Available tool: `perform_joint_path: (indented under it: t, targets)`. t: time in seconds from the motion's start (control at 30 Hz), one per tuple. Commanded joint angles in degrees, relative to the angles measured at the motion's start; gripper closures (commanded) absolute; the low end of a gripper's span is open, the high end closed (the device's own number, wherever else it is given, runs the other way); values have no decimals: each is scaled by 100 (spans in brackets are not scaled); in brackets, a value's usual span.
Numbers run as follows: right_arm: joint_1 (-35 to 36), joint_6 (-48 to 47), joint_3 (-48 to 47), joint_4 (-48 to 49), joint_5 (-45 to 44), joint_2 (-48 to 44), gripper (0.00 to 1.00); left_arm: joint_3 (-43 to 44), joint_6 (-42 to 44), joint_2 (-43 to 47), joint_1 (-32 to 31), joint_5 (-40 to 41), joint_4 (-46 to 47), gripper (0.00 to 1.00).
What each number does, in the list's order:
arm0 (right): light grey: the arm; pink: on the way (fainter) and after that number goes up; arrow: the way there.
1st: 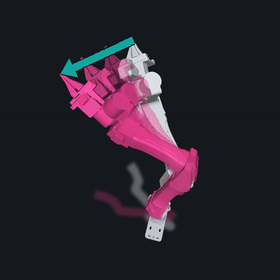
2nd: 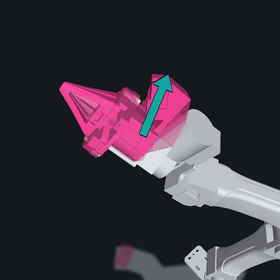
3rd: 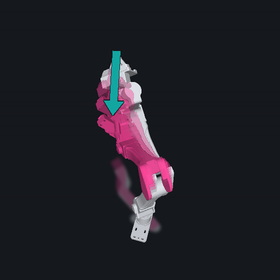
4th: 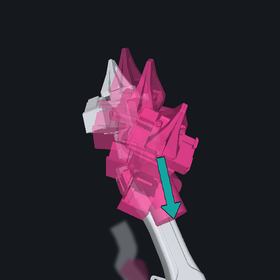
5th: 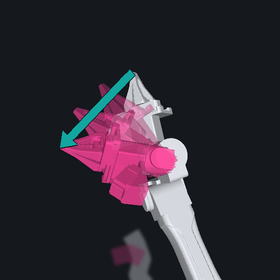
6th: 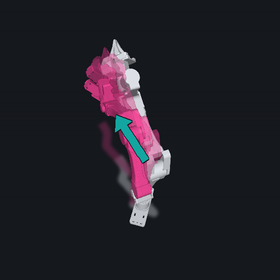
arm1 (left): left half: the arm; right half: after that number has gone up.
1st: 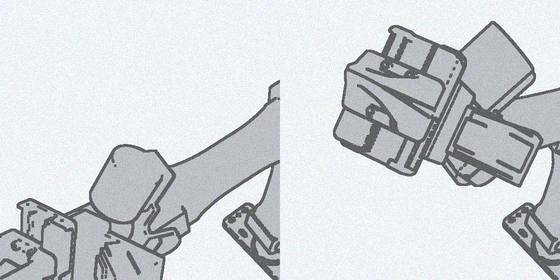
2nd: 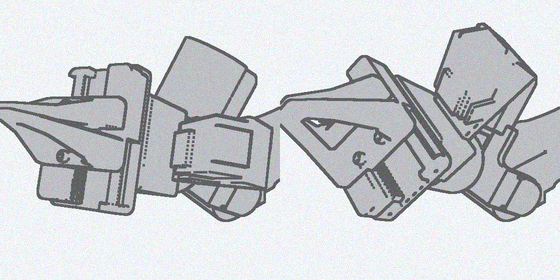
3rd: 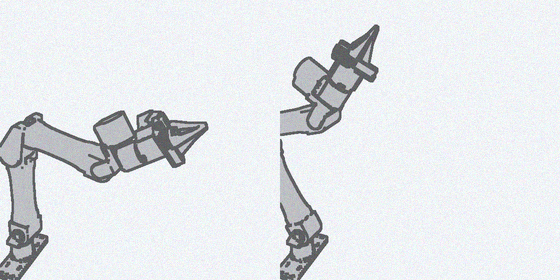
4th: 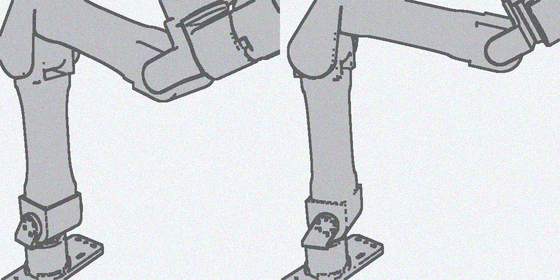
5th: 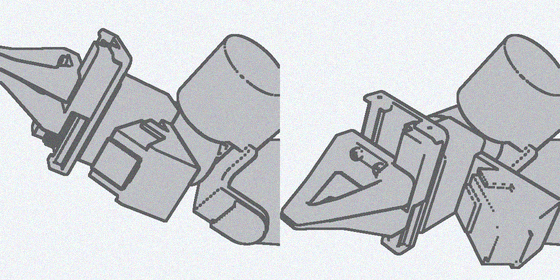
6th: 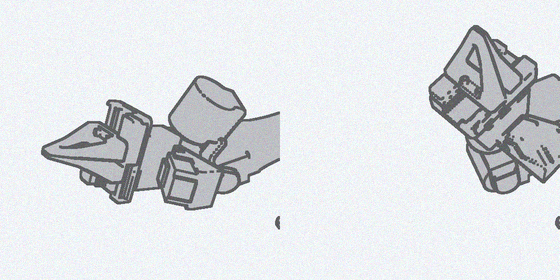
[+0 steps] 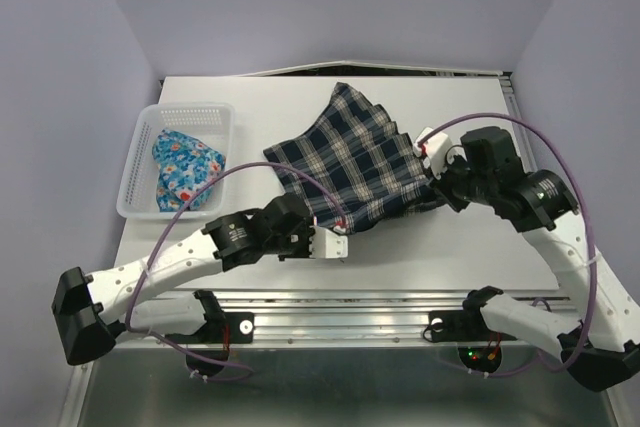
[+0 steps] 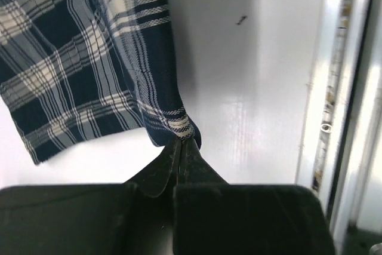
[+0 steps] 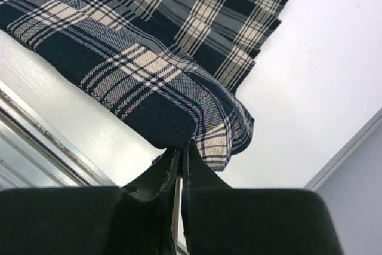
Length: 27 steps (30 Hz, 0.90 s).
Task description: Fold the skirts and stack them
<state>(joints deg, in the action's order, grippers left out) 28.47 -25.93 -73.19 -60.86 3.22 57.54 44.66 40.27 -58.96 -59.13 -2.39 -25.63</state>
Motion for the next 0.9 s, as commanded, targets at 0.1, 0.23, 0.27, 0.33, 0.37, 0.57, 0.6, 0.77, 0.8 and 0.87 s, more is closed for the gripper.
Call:
perform_joint_path:
  t: [0.1, 0.23, 0.27, 0.33, 0.37, 0.57, 0.6, 0.77, 0.8, 0.87]
  targets:
    - [-34, -105, -1609, -1076, 152, -50, 99, 1509, 614, 314, -10, -2141, -1998, 100]
    - [-34, -227, -2287, -1315, -234, 196, 99, 1624, 500, 666, 16, -2134, -2095, 100]
    - [-34, -254, -2366, -1245, -304, 292, 99, 1572, 464, 684, 129, -2134, -2095, 100]
    - [-34, -333, -2358, -902, -305, 398, 99, 1493, 307, 736, 270, -2134, -1982, 100]
    - [-34, -368, -2341, -753, -305, 555, 99, 1388, 201, 772, 401, -2134, -1920, 100]
    - [-34, -895, -2103, 653, -664, 1224, 99, 993, -300, 816, 859, -1949, -1402, 100]
    - [-34, -948, -2086, 811, -709, 1338, 99, 957, -301, 764, 990, -1967, -1392, 100]
    - [-34, -1317, -1963, 1769, -815, 2032, 99, 913, -125, 175, 2229, -2476, -1410, 100]
    - [-34, -1361, -1936, 1866, -832, 2112, 99, 895, -99, 96, 2353, -2511, -1393, 100]
    - [-34, -1458, -1927, 2139, -806, 2365, 99, 895, -20, -158, 2703, -2616, -1331, 100]
